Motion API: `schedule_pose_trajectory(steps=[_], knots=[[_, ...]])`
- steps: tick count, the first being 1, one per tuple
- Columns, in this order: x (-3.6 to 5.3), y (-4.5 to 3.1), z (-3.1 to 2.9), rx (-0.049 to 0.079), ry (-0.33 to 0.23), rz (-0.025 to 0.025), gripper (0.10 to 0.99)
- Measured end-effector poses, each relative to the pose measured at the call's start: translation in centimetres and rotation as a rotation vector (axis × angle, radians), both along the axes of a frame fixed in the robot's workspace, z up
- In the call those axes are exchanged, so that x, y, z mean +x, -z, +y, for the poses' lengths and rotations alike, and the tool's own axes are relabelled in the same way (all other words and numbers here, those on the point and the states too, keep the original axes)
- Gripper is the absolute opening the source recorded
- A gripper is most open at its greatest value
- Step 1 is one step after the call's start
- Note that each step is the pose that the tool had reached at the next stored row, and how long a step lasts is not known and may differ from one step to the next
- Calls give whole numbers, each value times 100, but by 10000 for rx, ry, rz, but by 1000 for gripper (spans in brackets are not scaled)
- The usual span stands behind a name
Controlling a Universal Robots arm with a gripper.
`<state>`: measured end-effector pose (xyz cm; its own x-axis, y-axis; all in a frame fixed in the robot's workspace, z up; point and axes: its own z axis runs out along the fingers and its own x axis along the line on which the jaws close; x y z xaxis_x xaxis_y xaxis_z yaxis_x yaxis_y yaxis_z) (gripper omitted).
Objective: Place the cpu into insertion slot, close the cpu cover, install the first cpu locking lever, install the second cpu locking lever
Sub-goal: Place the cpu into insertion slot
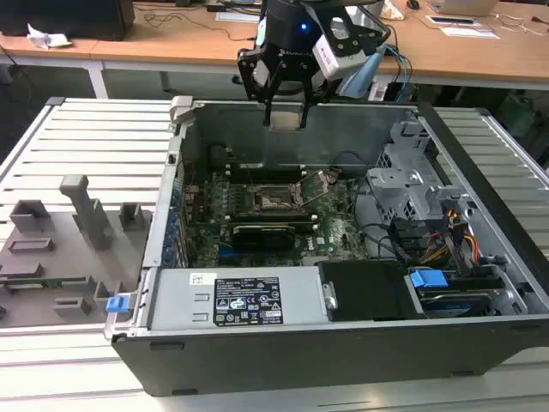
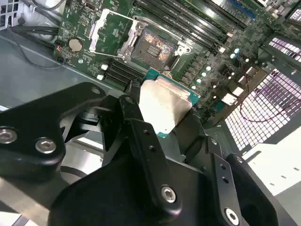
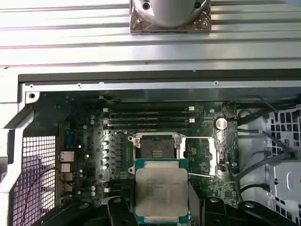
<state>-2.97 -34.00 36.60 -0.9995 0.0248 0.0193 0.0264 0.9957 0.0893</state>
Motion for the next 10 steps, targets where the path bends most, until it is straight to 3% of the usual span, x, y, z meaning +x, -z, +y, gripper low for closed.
schedule_pose_trajectory(steps=[6, 10], knots=[[0, 0, -15, -1, 56, 0, 541], [0, 1, -15, 0, 654, 1, 541]])
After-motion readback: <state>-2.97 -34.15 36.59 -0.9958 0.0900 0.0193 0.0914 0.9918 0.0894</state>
